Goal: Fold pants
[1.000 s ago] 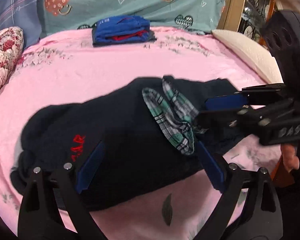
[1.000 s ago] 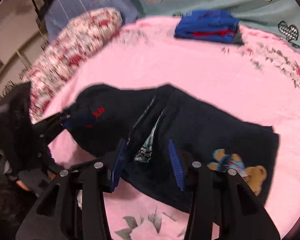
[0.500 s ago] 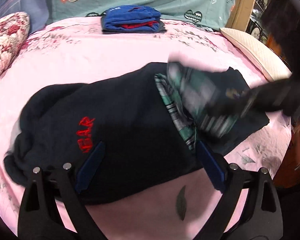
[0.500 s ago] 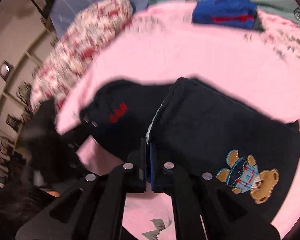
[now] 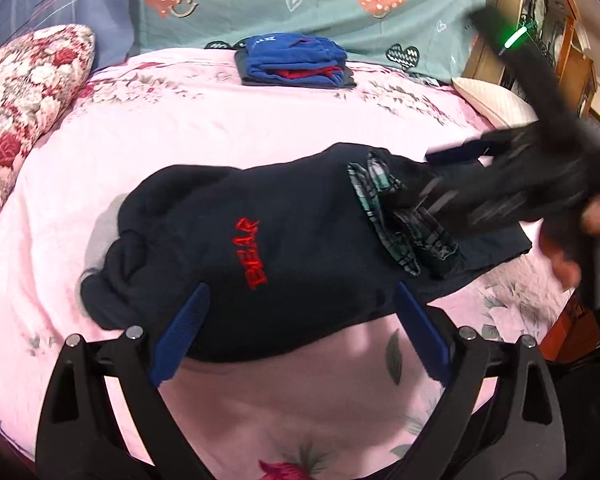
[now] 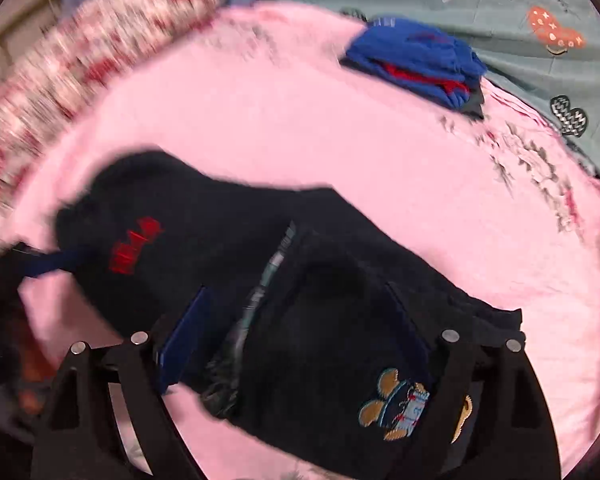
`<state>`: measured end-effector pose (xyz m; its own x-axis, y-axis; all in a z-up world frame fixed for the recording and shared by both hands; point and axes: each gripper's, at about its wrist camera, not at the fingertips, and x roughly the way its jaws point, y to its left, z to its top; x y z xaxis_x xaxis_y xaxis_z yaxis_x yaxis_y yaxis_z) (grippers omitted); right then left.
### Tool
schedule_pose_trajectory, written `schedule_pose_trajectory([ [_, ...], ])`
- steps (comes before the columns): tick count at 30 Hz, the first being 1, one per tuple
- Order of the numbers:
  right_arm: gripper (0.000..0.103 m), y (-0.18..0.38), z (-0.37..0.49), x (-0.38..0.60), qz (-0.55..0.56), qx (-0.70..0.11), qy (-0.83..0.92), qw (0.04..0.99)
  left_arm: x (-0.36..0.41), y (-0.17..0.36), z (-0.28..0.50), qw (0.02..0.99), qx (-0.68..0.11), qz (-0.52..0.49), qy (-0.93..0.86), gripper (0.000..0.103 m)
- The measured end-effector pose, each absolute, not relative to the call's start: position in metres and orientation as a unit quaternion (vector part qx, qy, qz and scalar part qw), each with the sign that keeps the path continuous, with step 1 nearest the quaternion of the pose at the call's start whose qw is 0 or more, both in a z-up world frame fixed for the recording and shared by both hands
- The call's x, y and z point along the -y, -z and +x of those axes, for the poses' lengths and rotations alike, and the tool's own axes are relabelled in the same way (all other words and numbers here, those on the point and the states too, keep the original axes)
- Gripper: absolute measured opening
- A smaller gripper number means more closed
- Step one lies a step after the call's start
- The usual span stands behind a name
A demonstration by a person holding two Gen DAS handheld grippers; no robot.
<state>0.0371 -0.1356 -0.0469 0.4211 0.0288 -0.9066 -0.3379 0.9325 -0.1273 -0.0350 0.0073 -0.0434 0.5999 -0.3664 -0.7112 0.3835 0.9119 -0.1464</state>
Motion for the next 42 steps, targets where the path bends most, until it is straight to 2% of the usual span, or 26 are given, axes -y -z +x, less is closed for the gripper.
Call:
schedule_pose_trajectory([
  [1,0.068,0.062,0.036,0.132,-0.170,-0.538,-0.112,0.818,-0.010,0.043,-0.036,0.896,-0.393,0.010,0.206,0.094],
  [3,0.057,0.060,0.030,0.140,-0.164,-0.522,-0.137,0.826,-0.015,0.042,-0.037,0.898,-0.391,0.005,0.202,0.094],
  [4,0.032,0.053,0.030,0.153,-0.141,-0.525,-0.143,0.827,-0.017,0.042,-0.037,0.898,-0.391,0.001,0.202,0.094],
  [5,0.018,0.046,0.031,0.167,-0.107,-0.526,-0.151,0.830,-0.019,0.041,-0.036,0.898,-0.390,-0.003,0.201,0.095],
  [7,0.015,0.029,0.029,0.209,-0.023,-0.510,-0.155,0.846,-0.019,0.039,-0.035,0.898,-0.389,-0.006,0.205,0.095],
  [9,0.015,0.012,0.021,0.256,0.082,-0.485,-0.168,0.855,-0.014,0.036,-0.034,0.898,-0.385,-0.001,0.212,0.095],
  [12,0.015,-0.017,-0.009,0.324,0.171,-0.438,-0.156,0.869,-0.003,0.031,-0.031,0.898,-0.376,0.008,0.228,0.095],
  [17,0.015,-0.088,-0.070,0.409,0.187,-0.352,-0.078,0.914,0.013,0.026,-0.025,0.895,-0.369,0.019,0.250,0.095],
  [21,0.015,-0.115,-0.071,0.431,0.174,-0.346,-0.038,0.921,0.020,0.031,-0.017,0.890,-0.377,0.018,0.256,0.095],
  [24,0.015,-0.089,-0.037,0.385,0.138,-0.394,-0.077,0.905,0.023,0.039,-0.012,0.885,-0.392,0.017,0.251,0.095],
  [30,0.016,0.017,0.023,0.250,0.067,-0.502,-0.148,0.850,0.012,0.040,-0.019,0.888,-0.398,0.018,0.229,0.095],
  [31,0.018,0.029,0.026,0.235,0.058,-0.508,-0.154,0.845,0.009,0.039,-0.020,0.889,-0.397,0.018,0.226,0.095],
  [33,0.032,0.050,0.026,0.206,0.033,-0.521,-0.163,0.837,0.005,0.038,-0.021,0.890,-0.398,0.018,0.222,0.095],
  [34,0.048,0.055,0.025,0.198,0.019,-0.522,-0.164,0.837,0.004,0.039,-0.021,0.890,-0.399,0.019,0.219,0.096],
  [35,0.060,0.055,0.021,0.194,0.011,-0.513,-0.173,0.841,0.003,0.039,-0.020,0.890,-0.400,0.018,0.217,0.096],
  [39,0.062,0.023,0.002,0.231,0.091,-0.472,-0.222,0.848,0.009,0.036,-0.019,0.887,-0.398,0.015,0.232,0.096],
  [42,0.062,-0.003,-0.020,0.284,0.120,-0.432,-0.171,0.877,0.031,0.026,-0.023,0.882,-0.385,0.024,0.271,0.096],
])
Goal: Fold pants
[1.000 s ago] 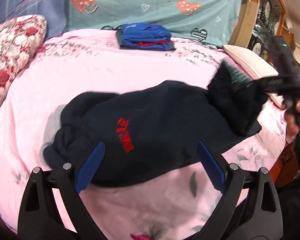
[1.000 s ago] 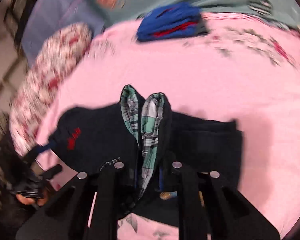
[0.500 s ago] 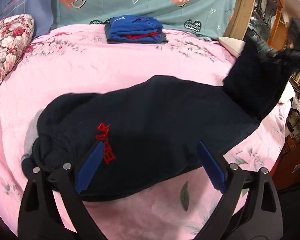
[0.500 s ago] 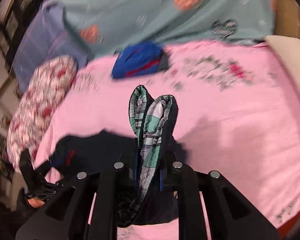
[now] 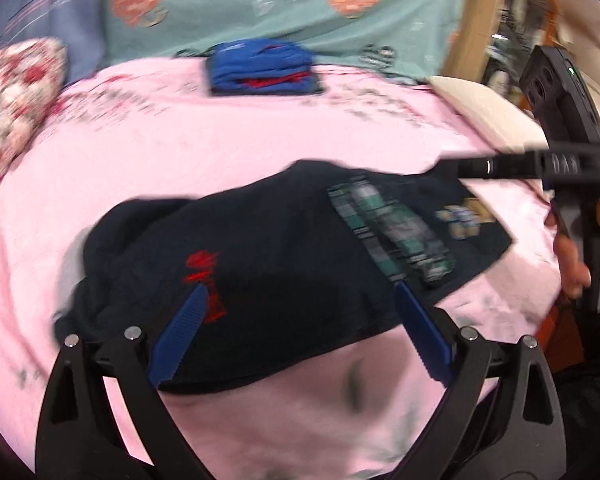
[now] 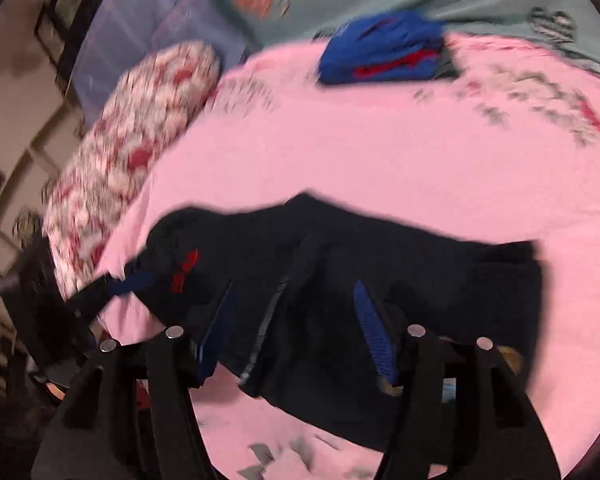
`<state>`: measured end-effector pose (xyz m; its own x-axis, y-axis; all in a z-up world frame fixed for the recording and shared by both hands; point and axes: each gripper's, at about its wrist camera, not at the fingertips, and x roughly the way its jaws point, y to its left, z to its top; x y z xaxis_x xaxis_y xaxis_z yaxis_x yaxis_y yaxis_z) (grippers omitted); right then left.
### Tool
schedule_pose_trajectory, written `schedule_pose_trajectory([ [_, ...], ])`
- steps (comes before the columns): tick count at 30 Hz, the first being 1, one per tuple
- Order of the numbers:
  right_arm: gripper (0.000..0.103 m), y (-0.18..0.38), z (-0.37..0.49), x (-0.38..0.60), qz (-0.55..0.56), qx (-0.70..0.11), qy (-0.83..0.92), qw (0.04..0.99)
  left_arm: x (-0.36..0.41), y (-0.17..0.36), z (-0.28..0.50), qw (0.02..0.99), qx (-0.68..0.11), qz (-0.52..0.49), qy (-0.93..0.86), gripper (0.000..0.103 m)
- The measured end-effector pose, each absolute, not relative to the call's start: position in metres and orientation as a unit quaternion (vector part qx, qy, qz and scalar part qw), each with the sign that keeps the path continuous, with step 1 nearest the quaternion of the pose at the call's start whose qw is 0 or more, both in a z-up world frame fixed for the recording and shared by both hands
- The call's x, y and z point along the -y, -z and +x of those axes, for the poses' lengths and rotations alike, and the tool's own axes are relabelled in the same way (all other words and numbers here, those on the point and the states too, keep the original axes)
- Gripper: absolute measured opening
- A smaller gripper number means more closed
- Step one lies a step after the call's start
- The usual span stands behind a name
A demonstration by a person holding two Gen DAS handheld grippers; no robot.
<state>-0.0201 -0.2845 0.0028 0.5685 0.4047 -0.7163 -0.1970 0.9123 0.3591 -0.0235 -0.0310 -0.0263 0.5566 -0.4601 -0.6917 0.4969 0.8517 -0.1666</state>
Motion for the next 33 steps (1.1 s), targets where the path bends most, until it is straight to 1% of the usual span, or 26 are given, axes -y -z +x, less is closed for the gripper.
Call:
schedule_pose_trajectory([
  [5,0.060,0.011,-0.018,0.341,0.124,-0.448,-0.076,0.882,0.096,0.014,-0.026,0.863,-0.371,0.047,0.339,0.098],
  [7,0.060,0.022,-0.007,0.347,0.095,-0.457,-0.042,0.883,0.119,0.023,-0.020,0.860,-0.380,0.067,0.335,0.098],
  [10,0.060,0.050,0.012,0.345,0.074,-0.487,-0.028,0.870,0.131,0.055,0.003,0.861,-0.421,0.080,0.275,0.097],
  [11,0.055,0.060,0.017,0.344,0.077,-0.500,-0.039,0.862,0.129,0.063,0.010,0.858,-0.434,0.070,0.265,0.097],
  [12,0.039,0.067,0.019,0.341,0.083,-0.507,-0.061,0.856,0.127,0.071,0.018,0.853,-0.450,0.058,0.257,0.099],
  [13,0.028,0.064,0.017,0.340,0.071,-0.498,-0.061,0.862,0.125,0.075,0.022,0.850,-0.458,0.048,0.255,0.099],
  [14,0.021,0.057,0.014,0.339,0.061,-0.487,-0.062,0.869,0.123,0.075,0.023,0.850,-0.458,0.040,0.256,0.099],
  [16,0.021,0.045,0.010,0.346,0.065,-0.477,-0.062,0.874,0.123,0.071,0.024,0.858,-0.449,0.041,0.247,0.099],
  [18,0.021,0.057,0.014,0.348,0.059,-0.504,-0.058,0.860,0.124,0.076,0.028,0.856,-0.455,0.041,0.241,0.100],
  [19,0.025,0.069,0.016,0.347,0.052,-0.512,-0.052,0.856,0.125,0.078,0.030,0.853,-0.461,0.038,0.241,0.101],
  [21,0.035,0.066,0.012,0.345,0.036,-0.500,-0.040,0.864,0.122,0.078,0.031,0.852,-0.463,0.036,0.241,0.101],
  [22,0.041,0.059,0.010,0.348,0.043,-0.493,-0.036,0.868,0.120,0.076,0.029,0.854,-0.459,0.032,0.243,0.101],
  [25,0.041,0.021,-0.005,0.352,0.068,-0.436,-0.026,0.897,0.107,0.069,0.027,0.858,-0.451,-0.002,0.246,0.100],
  [26,0.042,0.008,-0.013,0.344,0.076,-0.416,-0.050,0.905,0.103,0.067,0.027,0.859,-0.449,-0.015,0.245,0.100],
  [27,0.042,0.002,-0.015,0.335,0.086,-0.412,-0.085,0.903,0.097,0.062,0.023,0.862,-0.444,-0.024,0.244,0.100],
  [29,0.042,0.008,-0.015,0.308,0.080,-0.437,-0.139,0.885,0.074,0.048,0.010,0.871,-0.423,-0.049,0.244,0.099],
  [32,0.043,0.062,-0.005,0.278,0.040,-0.519,-0.140,0.843,0.021,0.032,-0.015,0.886,-0.396,-0.101,0.218,0.099],
  [33,0.042,0.064,-0.010,0.273,0.027,-0.496,-0.132,0.858,0.003,0.031,-0.022,0.889,-0.392,-0.122,0.204,0.100],
])
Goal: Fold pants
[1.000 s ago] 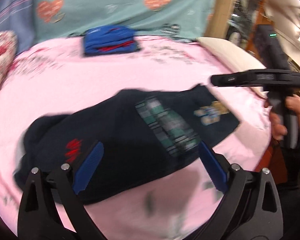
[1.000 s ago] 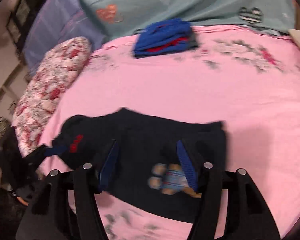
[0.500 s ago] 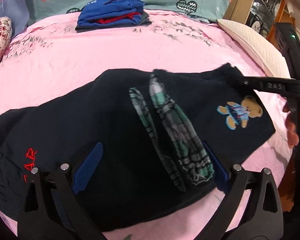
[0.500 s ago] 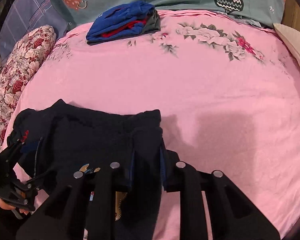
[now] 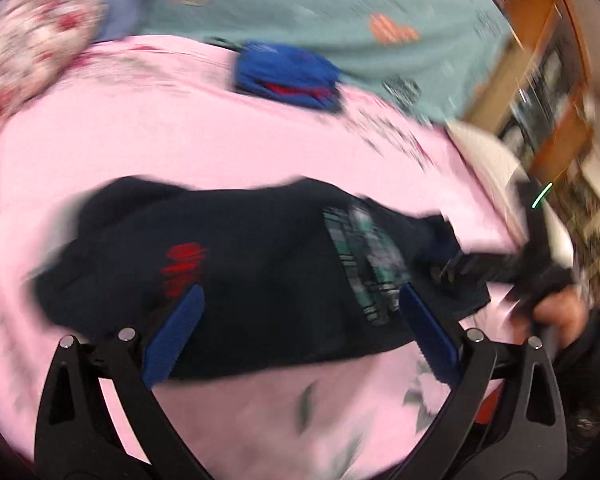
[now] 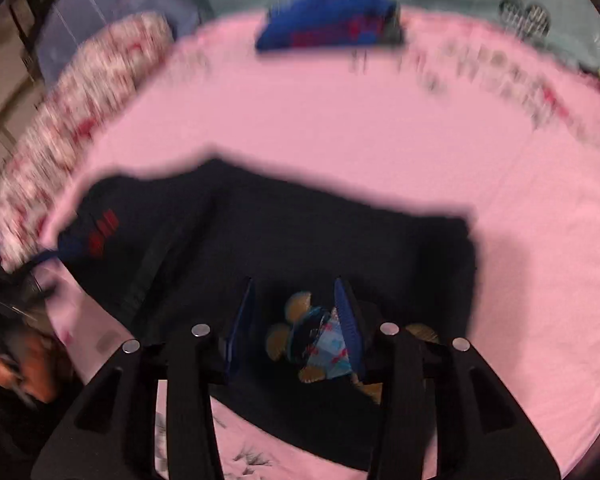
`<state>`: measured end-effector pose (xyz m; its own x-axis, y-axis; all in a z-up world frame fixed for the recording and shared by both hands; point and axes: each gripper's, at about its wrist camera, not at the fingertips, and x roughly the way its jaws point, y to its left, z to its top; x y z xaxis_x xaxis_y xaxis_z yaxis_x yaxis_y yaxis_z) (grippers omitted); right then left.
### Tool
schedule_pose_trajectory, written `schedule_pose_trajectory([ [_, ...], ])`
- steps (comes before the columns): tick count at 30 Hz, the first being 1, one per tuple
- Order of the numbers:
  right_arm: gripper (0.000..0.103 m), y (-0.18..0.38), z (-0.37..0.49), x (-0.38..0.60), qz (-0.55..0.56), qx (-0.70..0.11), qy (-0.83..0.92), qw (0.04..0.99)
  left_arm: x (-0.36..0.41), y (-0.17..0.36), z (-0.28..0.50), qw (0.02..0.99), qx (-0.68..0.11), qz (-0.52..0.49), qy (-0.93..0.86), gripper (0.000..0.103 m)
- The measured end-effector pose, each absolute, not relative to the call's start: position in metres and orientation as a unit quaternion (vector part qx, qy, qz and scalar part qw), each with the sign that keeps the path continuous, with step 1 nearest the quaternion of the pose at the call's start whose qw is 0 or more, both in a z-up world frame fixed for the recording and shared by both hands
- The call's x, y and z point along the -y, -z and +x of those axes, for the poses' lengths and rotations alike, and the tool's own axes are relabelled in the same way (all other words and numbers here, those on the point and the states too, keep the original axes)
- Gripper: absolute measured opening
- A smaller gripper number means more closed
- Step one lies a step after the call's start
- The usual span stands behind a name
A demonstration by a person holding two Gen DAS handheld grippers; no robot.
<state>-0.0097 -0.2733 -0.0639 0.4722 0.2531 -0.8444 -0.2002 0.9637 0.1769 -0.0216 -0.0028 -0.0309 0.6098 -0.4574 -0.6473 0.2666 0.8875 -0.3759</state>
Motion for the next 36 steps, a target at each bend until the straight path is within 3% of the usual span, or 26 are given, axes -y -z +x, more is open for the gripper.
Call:
schedule_pose_trajectory([
  [7,0.044,0.024,-0.022,0.247,0.045,-0.425,-0.187,0.885,-0.096,0.071,-0.015,0.836,-0.426,-0.329,0.103,0.100],
  [13,0.044,0.016,-0.022,0.209,0.008,-0.426,-0.222,0.877,-0.094,0.080,0.010,0.824,-0.427,-0.365,0.071,0.100],
  [16,0.044,0.013,-0.022,0.202,0.006,-0.422,-0.227,0.878,-0.095,0.082,0.020,0.814,-0.427,-0.390,0.060,0.094],
  [17,0.044,0.012,-0.022,0.201,0.009,-0.421,-0.225,0.878,-0.098,0.084,0.022,0.812,-0.426,-0.394,0.061,0.072],
  [18,0.044,0.013,-0.023,0.205,0.014,-0.421,-0.222,0.879,-0.101,0.088,0.025,0.807,-0.434,-0.396,0.066,0.026],
  [23,0.044,0.012,-0.032,0.246,0.058,-0.406,-0.198,0.891,-0.103,0.090,0.024,0.808,-0.425,-0.398,0.089,0.025],
  [28,0.044,0.000,-0.047,0.316,0.107,-0.373,-0.137,0.911,-0.054,0.030,0.011,0.875,-0.369,-0.286,0.128,0.024],
  [33,0.044,-0.017,-0.071,0.380,0.154,-0.335,-0.082,0.926,0.075,-0.043,-0.005,0.899,-0.334,-0.126,0.254,0.023],
  [36,0.044,-0.010,-0.079,0.402,0.180,-0.343,-0.066,0.920,0.159,-0.040,-0.009,0.880,-0.352,-0.048,0.314,0.025],
])
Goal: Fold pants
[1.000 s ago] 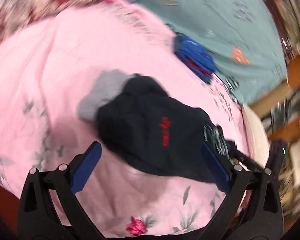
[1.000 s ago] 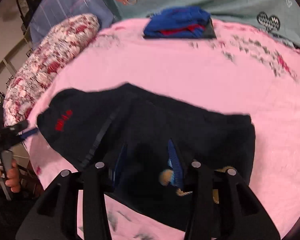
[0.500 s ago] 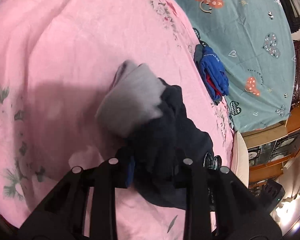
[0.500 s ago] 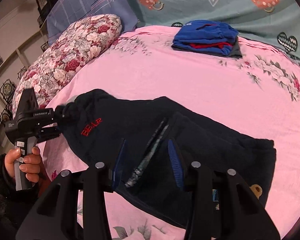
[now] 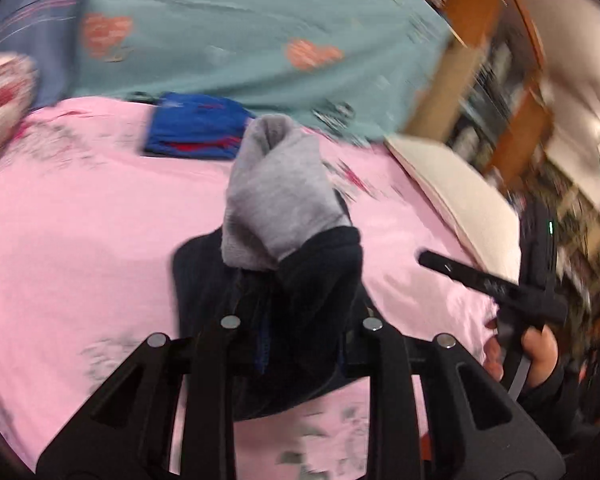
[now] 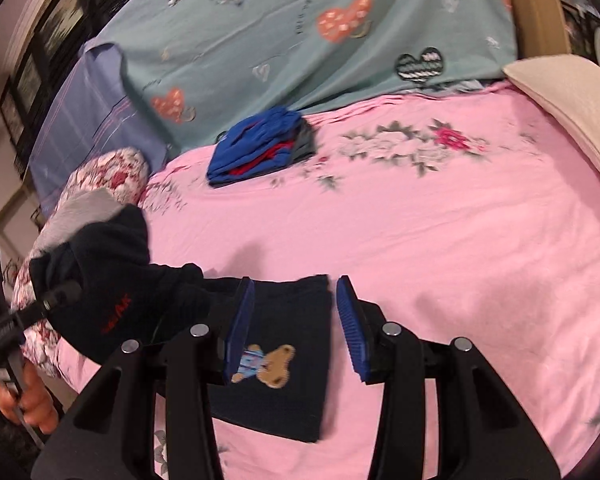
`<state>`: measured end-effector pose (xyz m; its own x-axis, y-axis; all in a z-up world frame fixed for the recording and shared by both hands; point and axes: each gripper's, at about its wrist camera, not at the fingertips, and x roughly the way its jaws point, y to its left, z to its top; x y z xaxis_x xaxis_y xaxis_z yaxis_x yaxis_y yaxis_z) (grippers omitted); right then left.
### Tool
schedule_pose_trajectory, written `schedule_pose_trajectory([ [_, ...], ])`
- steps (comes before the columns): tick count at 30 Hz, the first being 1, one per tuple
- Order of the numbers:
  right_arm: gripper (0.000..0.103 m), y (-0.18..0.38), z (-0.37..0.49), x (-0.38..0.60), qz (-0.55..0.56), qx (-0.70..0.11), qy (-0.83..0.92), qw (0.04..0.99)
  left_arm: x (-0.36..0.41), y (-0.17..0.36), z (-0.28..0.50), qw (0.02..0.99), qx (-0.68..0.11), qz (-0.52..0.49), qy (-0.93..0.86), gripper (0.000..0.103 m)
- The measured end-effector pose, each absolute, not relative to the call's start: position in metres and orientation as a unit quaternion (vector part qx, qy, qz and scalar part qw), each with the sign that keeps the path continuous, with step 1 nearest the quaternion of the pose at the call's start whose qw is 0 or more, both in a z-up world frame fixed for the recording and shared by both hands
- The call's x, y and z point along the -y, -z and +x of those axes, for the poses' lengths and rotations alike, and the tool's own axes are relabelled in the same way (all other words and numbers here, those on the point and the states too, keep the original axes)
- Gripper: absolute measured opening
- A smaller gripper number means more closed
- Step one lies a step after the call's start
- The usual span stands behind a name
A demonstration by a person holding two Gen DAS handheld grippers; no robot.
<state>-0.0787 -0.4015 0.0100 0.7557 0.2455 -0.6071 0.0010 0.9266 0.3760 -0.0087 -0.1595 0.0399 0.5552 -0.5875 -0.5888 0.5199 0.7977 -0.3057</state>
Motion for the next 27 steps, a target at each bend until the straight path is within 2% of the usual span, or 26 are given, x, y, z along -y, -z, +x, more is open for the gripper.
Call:
schedule_pose_trajectory([
  [1,0.044,-0.004,-0.078,0.405,0.190,-0.352,-0.068,0.914,0.180,-0.032,-0.006,0.874,-0.361,-0.031,0.325,0.027],
  [3,0.046,0.011,-0.077,0.412,0.207,-0.376,-0.072,0.901,0.233,-0.001,0.002,0.853,-0.396,0.032,0.339,0.041],
  [6,0.057,0.022,-0.080,0.416,0.225,-0.389,-0.083,0.890,0.261,0.033,0.000,0.818,-0.444,0.069,0.359,0.044],
  [7,0.066,0.022,-0.081,0.415,0.226,-0.388,-0.091,0.889,0.256,0.027,-0.008,0.825,-0.430,0.073,0.359,0.046],
  [8,0.075,0.021,-0.080,0.414,0.226,-0.389,-0.097,0.888,0.250,0.018,-0.013,0.826,-0.423,0.069,0.365,0.060],
  [9,0.078,0.020,-0.078,0.412,0.226,-0.391,-0.104,0.886,0.237,0.003,-0.018,0.828,-0.410,0.050,0.378,0.079],
  [11,0.082,0.017,-0.075,0.408,0.237,-0.395,-0.125,0.879,0.206,-0.020,-0.034,0.855,-0.363,0.029,0.369,0.093],
  [13,0.082,0.010,-0.068,0.402,0.237,-0.398,-0.134,0.876,0.172,-0.038,-0.042,0.873,-0.331,0.016,0.359,0.097],
  [16,0.092,0.010,-0.054,0.386,0.196,-0.424,-0.102,0.878,0.138,-0.028,-0.028,0.886,-0.346,0.000,0.308,0.098],
  [18,0.092,0.018,-0.046,0.374,0.176,-0.443,-0.103,0.873,0.126,-0.006,-0.008,0.880,-0.389,-0.010,0.273,0.098],
  [19,0.082,0.019,-0.046,0.365,0.160,-0.445,-0.113,0.874,0.122,0.008,0.002,0.871,-0.412,-0.020,0.266,0.098],
  [20,0.057,0.019,-0.046,0.359,0.134,-0.452,-0.111,0.875,0.120,0.025,0.010,0.860,-0.439,-0.022,0.259,0.097],
  [22,0.045,0.015,-0.053,0.359,0.090,-0.455,-0.077,0.882,0.125,0.042,0.015,0.847,-0.465,-0.008,0.257,0.096],
  [25,0.045,0.038,-0.060,0.375,0.078,-0.489,-0.037,0.868,0.123,0.063,0.020,0.834,-0.489,-0.002,0.256,0.097],
  [27,0.045,0.032,-0.069,0.379,0.076,-0.478,-0.035,0.874,0.118,0.064,0.020,0.831,-0.490,-0.019,0.263,0.097],
])
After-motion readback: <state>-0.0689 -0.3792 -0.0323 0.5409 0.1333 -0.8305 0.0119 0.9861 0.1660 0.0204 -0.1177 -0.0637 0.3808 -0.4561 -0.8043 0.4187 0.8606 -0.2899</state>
